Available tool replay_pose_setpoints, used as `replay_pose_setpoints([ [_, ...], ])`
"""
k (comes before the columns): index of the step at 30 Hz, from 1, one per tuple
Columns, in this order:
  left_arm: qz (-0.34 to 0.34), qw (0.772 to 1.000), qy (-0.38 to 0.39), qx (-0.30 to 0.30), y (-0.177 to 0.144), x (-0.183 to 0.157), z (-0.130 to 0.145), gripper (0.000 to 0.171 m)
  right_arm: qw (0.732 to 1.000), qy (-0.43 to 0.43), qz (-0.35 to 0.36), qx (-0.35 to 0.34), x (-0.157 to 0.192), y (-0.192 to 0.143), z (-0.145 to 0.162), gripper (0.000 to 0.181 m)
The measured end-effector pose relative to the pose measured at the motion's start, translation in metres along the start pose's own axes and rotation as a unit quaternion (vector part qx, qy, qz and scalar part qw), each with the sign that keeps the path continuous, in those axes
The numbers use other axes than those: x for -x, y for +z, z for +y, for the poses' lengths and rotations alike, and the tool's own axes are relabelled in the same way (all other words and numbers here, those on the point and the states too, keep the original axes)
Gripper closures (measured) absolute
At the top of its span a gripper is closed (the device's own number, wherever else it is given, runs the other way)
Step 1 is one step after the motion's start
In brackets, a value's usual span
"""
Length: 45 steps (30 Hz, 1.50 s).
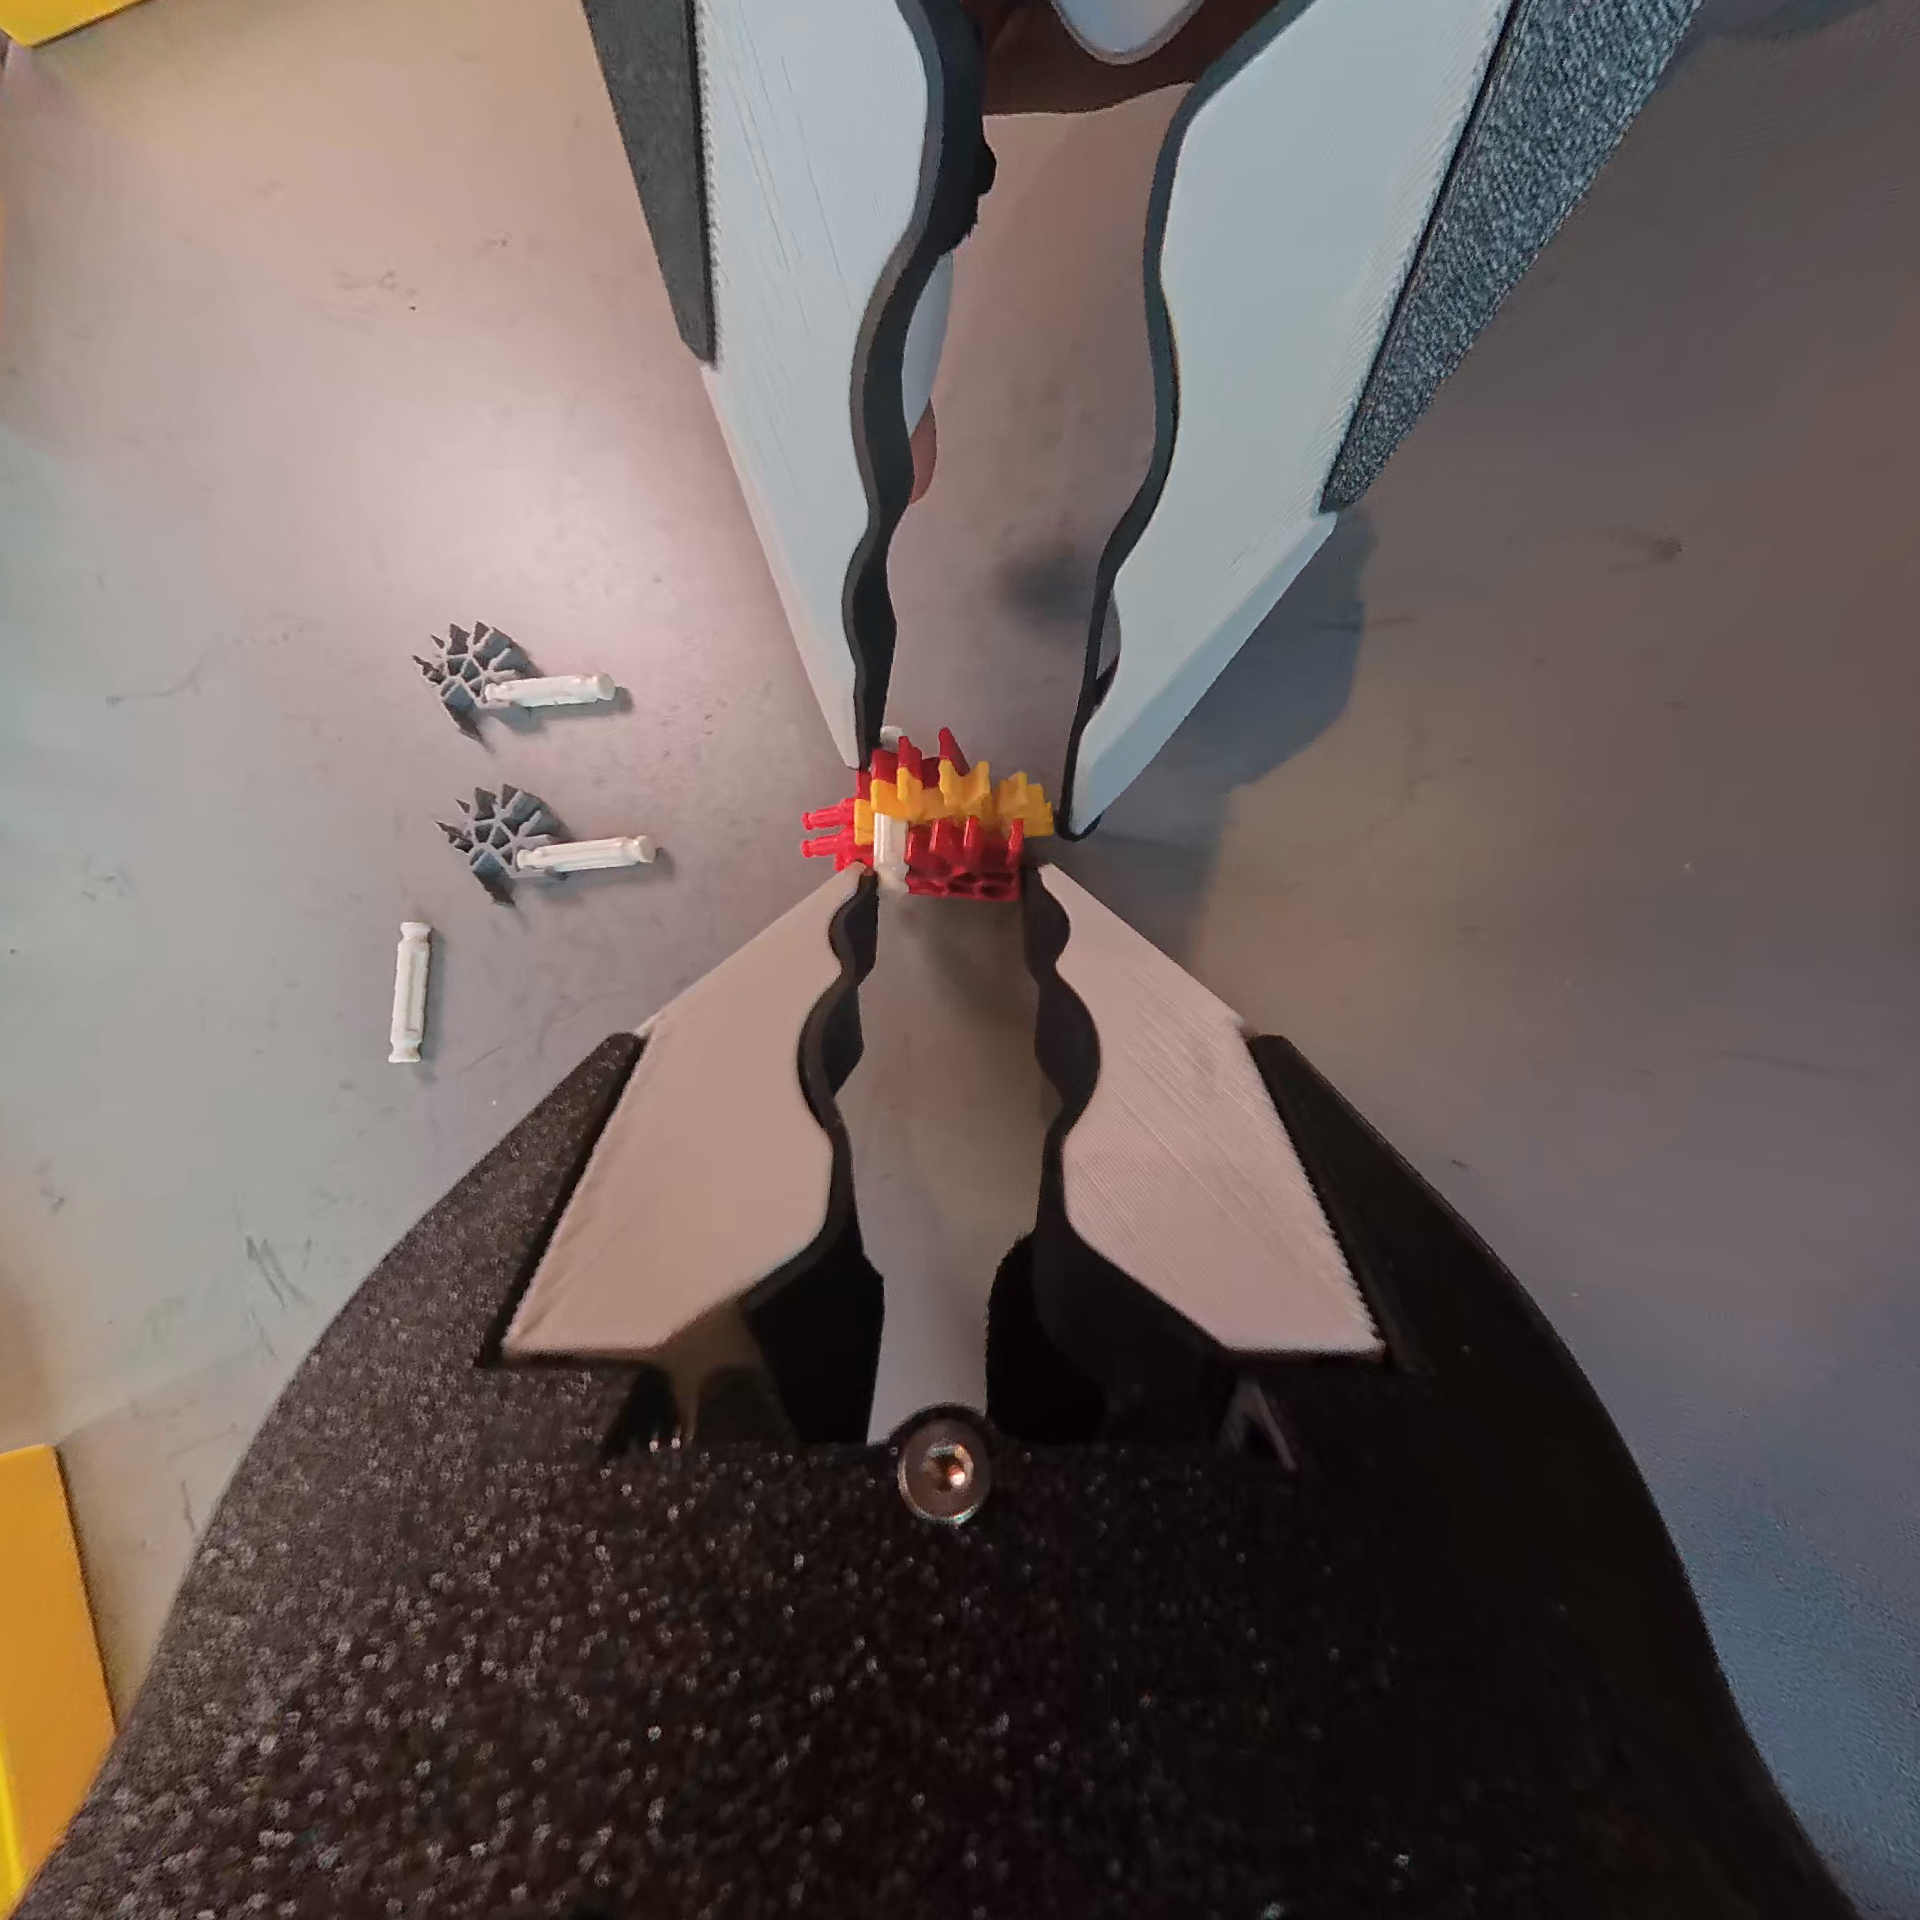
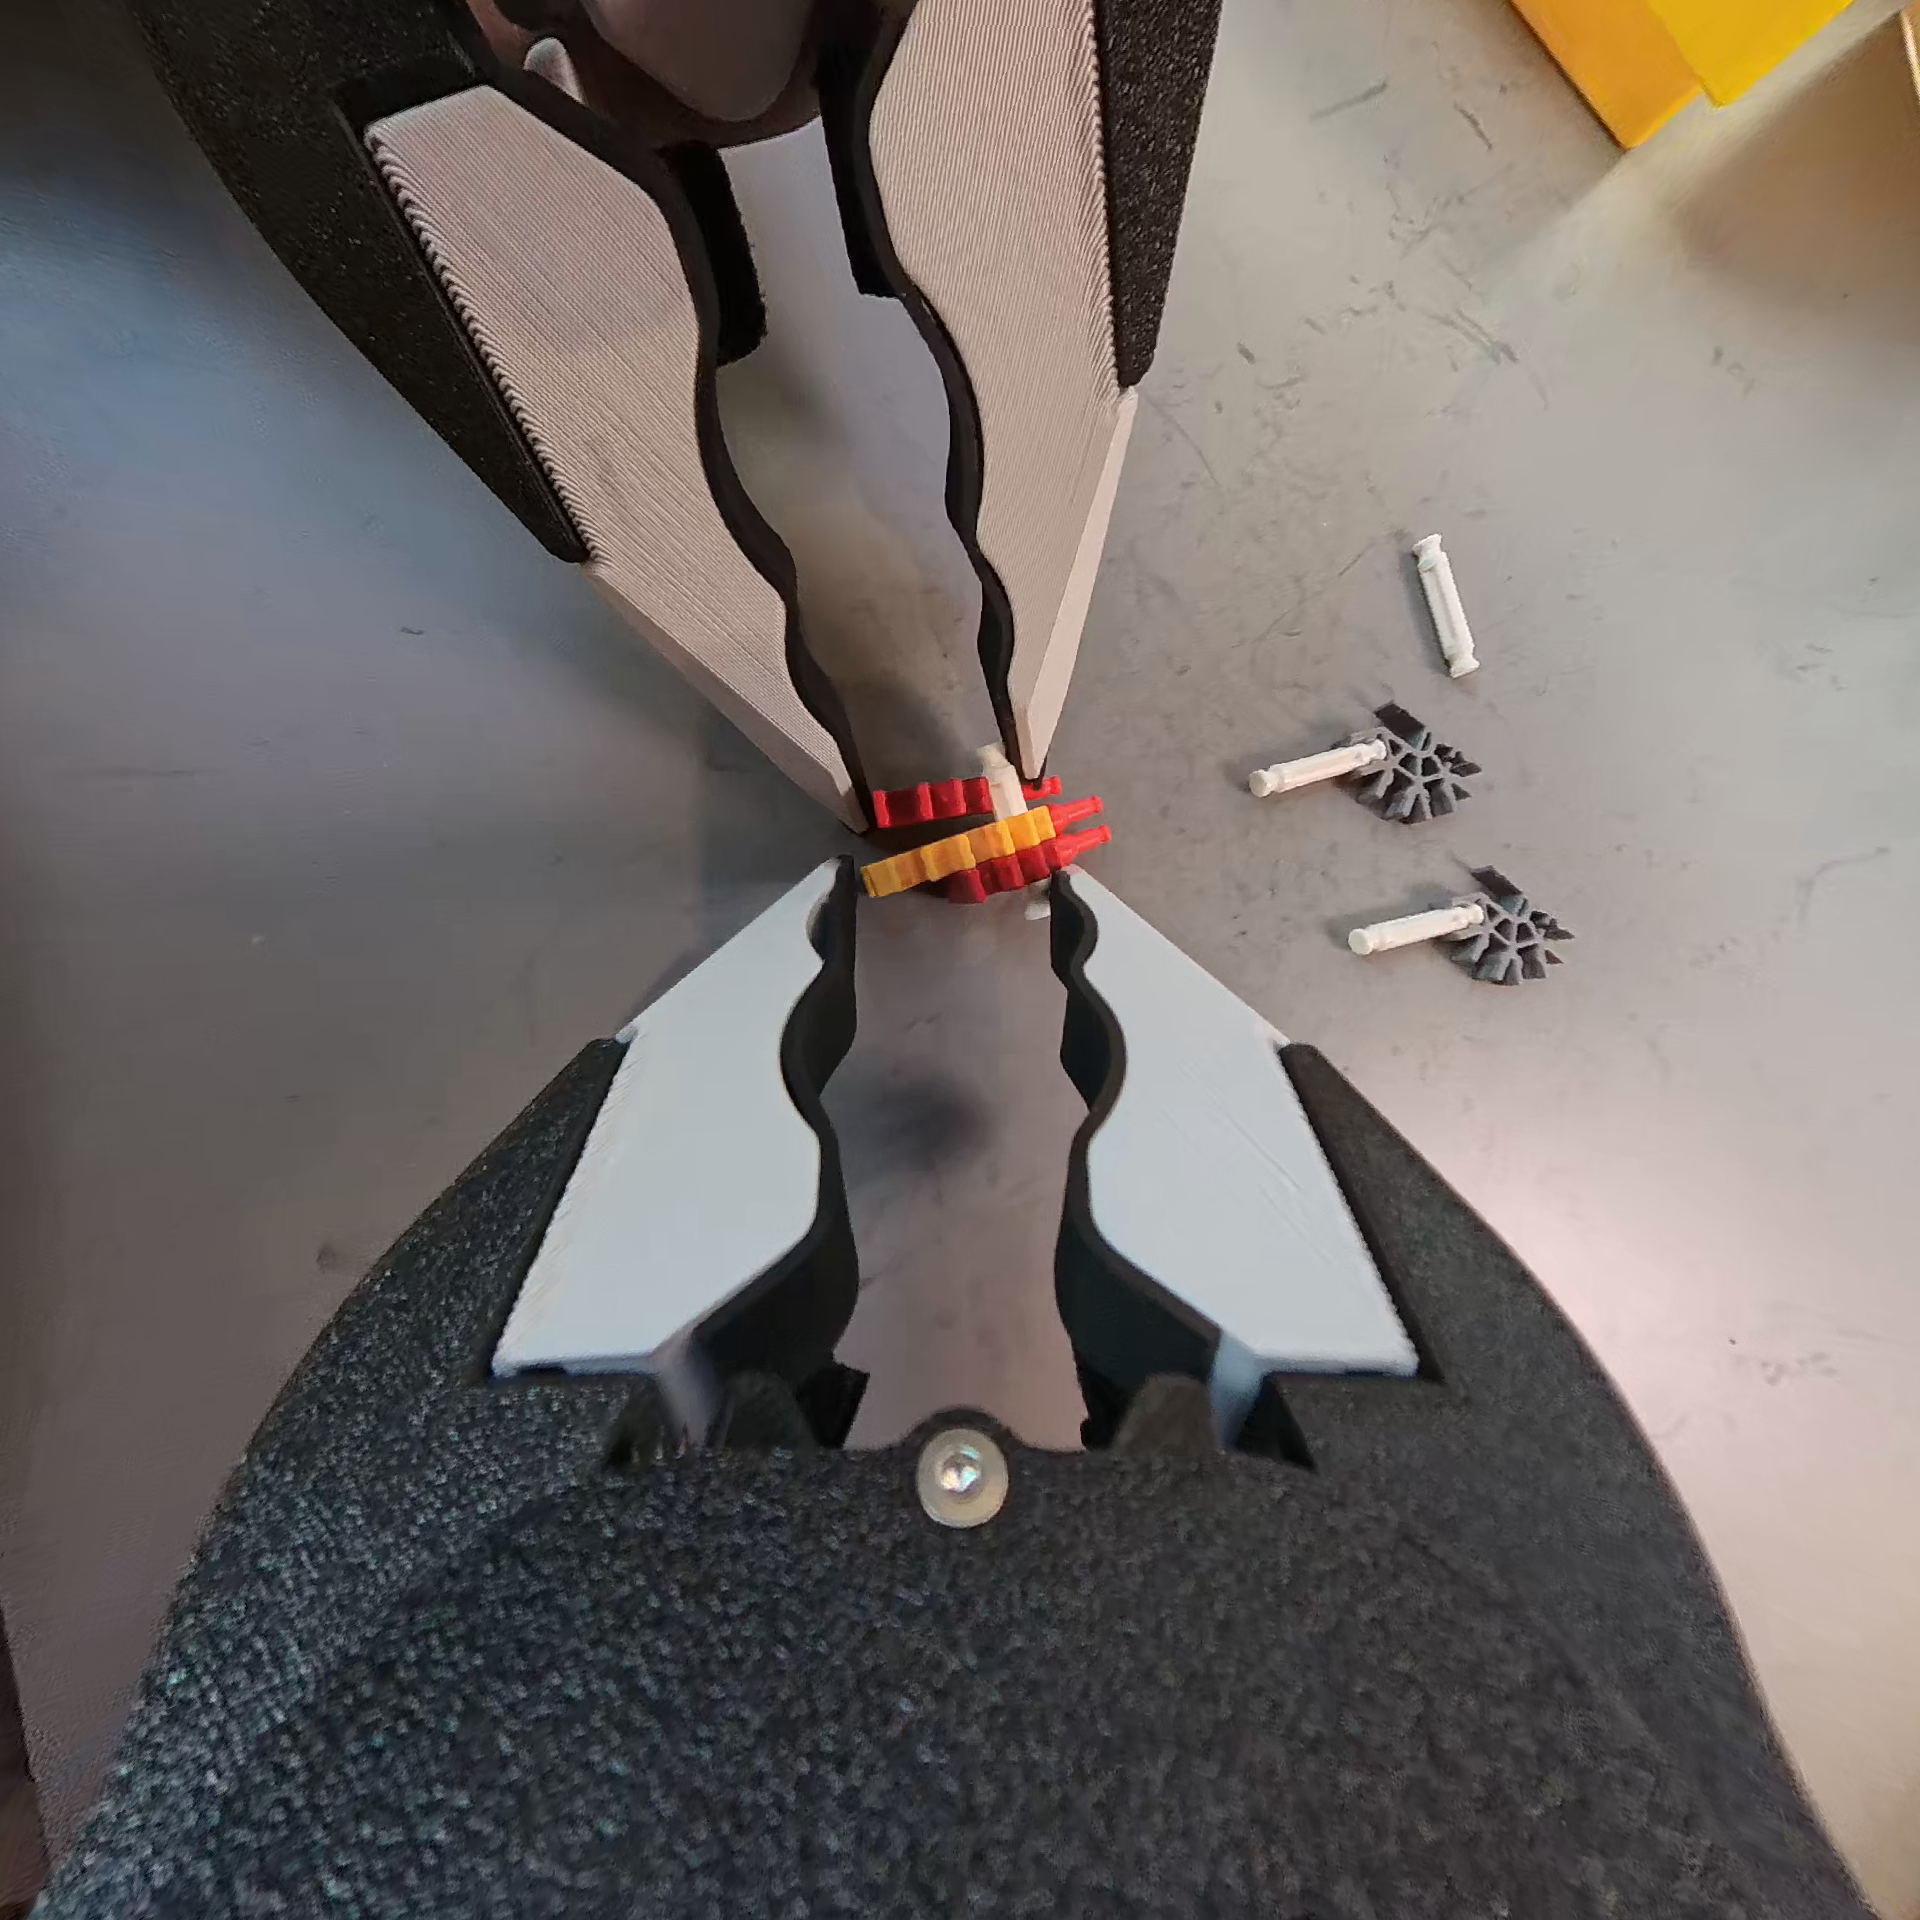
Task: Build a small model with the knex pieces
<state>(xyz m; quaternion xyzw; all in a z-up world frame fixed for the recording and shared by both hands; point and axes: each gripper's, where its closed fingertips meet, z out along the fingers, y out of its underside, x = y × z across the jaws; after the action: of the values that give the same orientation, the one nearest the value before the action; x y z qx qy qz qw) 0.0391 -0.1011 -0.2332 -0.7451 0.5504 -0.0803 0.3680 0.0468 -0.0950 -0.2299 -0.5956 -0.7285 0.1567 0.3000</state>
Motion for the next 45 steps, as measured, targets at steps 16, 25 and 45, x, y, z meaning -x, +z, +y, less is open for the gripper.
replay_pose_setpoints([
  [16,-0.045,0.999,-0.02,-0.008,-0.0003,0.0022,0.0003,0.142,0.999,-0.001,0.044,-0.025,-0.0004,0.0031,-0.0031,0.148],
  [25,-0.087,0.996,-0.001,-0.007,-0.0024,0.0048,0.0003,0.138,0.999,0.002,0.035,-0.009,-0.0008,0.0034,-0.0031,0.148],
  [45,-0.028,0.994,-0.101,-0.017,-0.003,0.0045,0.007,0.144,0.999,0.002,0.029,-0.045,-0.0015,0.0058,-0.0083,0.149],
])
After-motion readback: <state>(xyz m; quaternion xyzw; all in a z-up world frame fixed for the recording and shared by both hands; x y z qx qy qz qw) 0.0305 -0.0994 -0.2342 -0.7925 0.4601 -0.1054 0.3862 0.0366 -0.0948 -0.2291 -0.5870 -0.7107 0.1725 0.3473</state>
